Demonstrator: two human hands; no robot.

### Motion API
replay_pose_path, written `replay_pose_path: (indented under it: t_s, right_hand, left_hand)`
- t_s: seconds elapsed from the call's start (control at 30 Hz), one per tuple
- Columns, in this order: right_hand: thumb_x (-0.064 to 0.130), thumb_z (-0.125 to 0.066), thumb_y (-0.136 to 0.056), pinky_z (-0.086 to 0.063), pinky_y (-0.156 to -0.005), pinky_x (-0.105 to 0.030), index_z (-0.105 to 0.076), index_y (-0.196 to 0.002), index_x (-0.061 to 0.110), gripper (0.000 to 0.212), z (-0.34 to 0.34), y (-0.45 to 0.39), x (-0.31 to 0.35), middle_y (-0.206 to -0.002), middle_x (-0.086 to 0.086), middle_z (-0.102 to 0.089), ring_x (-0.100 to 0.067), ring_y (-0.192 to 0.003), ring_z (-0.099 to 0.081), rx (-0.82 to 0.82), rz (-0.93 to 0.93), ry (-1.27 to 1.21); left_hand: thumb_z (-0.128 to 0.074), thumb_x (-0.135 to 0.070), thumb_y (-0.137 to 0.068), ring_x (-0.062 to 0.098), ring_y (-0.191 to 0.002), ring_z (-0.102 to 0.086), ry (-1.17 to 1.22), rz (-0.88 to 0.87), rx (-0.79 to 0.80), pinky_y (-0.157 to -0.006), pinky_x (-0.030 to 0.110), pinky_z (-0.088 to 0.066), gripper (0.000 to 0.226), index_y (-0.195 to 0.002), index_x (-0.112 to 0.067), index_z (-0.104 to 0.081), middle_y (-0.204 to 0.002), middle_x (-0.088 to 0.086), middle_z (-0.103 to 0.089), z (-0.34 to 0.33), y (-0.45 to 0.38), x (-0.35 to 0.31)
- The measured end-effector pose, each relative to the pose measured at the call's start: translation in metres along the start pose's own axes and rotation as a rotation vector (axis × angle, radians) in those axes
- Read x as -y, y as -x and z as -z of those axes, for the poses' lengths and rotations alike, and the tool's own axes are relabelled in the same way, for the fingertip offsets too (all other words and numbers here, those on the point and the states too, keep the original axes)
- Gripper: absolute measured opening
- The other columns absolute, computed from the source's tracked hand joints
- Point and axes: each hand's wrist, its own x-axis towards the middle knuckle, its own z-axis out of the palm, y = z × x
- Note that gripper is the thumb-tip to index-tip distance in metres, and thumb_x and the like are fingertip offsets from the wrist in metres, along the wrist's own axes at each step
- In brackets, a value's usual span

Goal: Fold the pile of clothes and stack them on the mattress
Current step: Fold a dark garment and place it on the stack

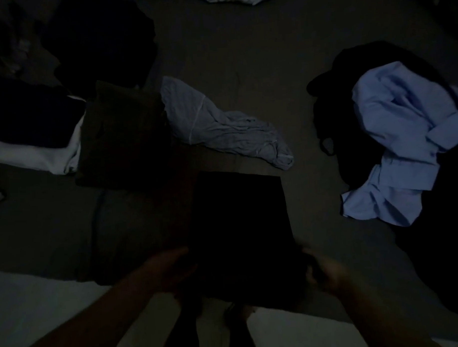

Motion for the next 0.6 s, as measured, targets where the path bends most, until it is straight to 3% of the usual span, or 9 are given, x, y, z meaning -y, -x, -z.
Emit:
replay_pose_path:
  t_s: [0.1,0.13,0.2,0.27,0.33,0.4,0.43,0.5,0.6]
  right_hand:
    - [0.010,-0.039,-0.099,-0.038,-0.046,-0.011,-0.034,-0.141,-0.002,0.044,-0.014,-0.028,0.068,-0.034,0.004,-0.050,-0.002,-0.029,-0.047,-0.015,0.002,-0.049]
    - [0.011,-0.038,-0.100,-0.040,-0.049,-0.012,-0.035,-0.141,-0.001,0.043,-0.022,-0.033,0.095,-0.036,0.002,-0.053,-0.003,-0.030,-0.050,-0.046,0.043,-0.102]
    - [0.020,-0.038,-0.101,-0.045,-0.058,-0.017,-0.038,-0.139,0.003,0.042,-0.027,-0.058,0.126,-0.053,-0.004,-0.062,-0.009,-0.040,-0.060,-0.084,0.108,-0.129]
    - [0.032,-0.036,-0.101,-0.047,-0.068,-0.025,-0.040,-0.137,0.007,0.044,-0.028,-0.071,0.133,-0.083,-0.010,-0.062,-0.020,-0.065,-0.064,-0.039,0.108,-0.122]
    - [0.034,-0.034,-0.102,-0.047,-0.084,-0.034,-0.046,-0.133,0.007,0.043,-0.026,-0.092,0.127,-0.108,-0.016,-0.060,-0.026,-0.082,-0.058,-0.080,0.141,-0.042]
    - [0.031,-0.039,-0.100,-0.048,-0.086,-0.036,-0.055,-0.118,0.008,0.033,-0.026,-0.104,0.100,-0.114,-0.018,-0.061,-0.024,-0.081,-0.058,-0.097,0.172,0.102]
    - [0.032,-0.045,-0.099,-0.049,-0.087,-0.037,-0.058,-0.116,0.005,0.035,-0.026,-0.108,0.083,-0.116,-0.018,-0.061,-0.027,-0.089,-0.061,-0.108,0.173,0.134]
    - [0.038,-0.062,-0.085,-0.047,-0.096,-0.043,-0.062,-0.112,-0.001,0.047,-0.023,-0.118,0.055,-0.118,-0.018,-0.061,-0.034,-0.105,-0.061,-0.108,0.206,0.126]
    - [0.036,-0.073,-0.074,-0.052,-0.088,-0.041,-0.067,-0.103,0.003,0.044,-0.030,-0.115,0.042,-0.110,-0.016,-0.066,-0.031,-0.101,-0.063,-0.115,0.225,0.088]
  left_hand:
    - [-0.042,-0.007,-0.097,0.028,-0.065,-0.067,0.086,-0.094,0.010,-0.041,0.033,-0.054,0.017,-0.087,-0.005,-0.056,-0.064,0.014,-0.069,-0.047,0.000,-0.059]
    - [-0.042,-0.014,-0.098,0.024,-0.066,-0.070,0.121,-0.137,0.051,-0.045,0.030,-0.056,0.018,-0.090,-0.005,-0.056,-0.068,0.014,-0.070,-0.058,-0.002,-0.073]
    - [-0.038,-0.029,-0.100,0.024,-0.101,-0.065,0.198,-0.213,0.067,-0.066,0.028,-0.056,0.033,-0.112,-0.002,-0.053,-0.100,0.017,-0.067,-0.070,-0.017,-0.096]
    - [-0.031,-0.032,-0.102,0.026,-0.126,-0.048,0.186,-0.289,0.015,-0.091,0.037,-0.045,0.044,-0.135,-0.004,-0.040,-0.122,0.015,-0.055,-0.070,-0.030,-0.111]
    - [-0.033,-0.029,-0.102,0.028,-0.114,-0.054,-0.044,-0.377,-0.093,-0.088,0.036,-0.045,0.038,-0.132,-0.007,-0.042,-0.117,0.014,-0.054,-0.065,-0.047,-0.108]
    - [-0.045,-0.025,-0.099,0.031,-0.096,-0.059,-0.388,-0.438,-0.236,-0.082,0.036,-0.048,0.028,-0.118,-0.006,-0.054,-0.108,0.020,-0.059,-0.058,-0.060,-0.088]
    - [-0.051,-0.021,-0.096,0.035,-0.102,-0.059,-0.512,-0.457,-0.253,-0.087,0.036,-0.047,0.029,-0.117,-0.002,-0.057,-0.111,0.022,-0.061,-0.057,-0.065,-0.074]
    - [-0.061,-0.015,-0.089,0.034,-0.115,-0.055,-0.534,-0.412,-0.221,-0.094,0.034,-0.044,0.039,-0.124,0.002,-0.054,-0.122,0.020,-0.058,-0.062,-0.065,-0.047]
    - [-0.075,-0.023,-0.078,0.032,-0.121,-0.051,-0.463,-0.402,-0.234,-0.103,0.038,-0.041,0.068,-0.134,-0.001,-0.044,-0.131,0.015,-0.052,-0.074,-0.070,-0.024]
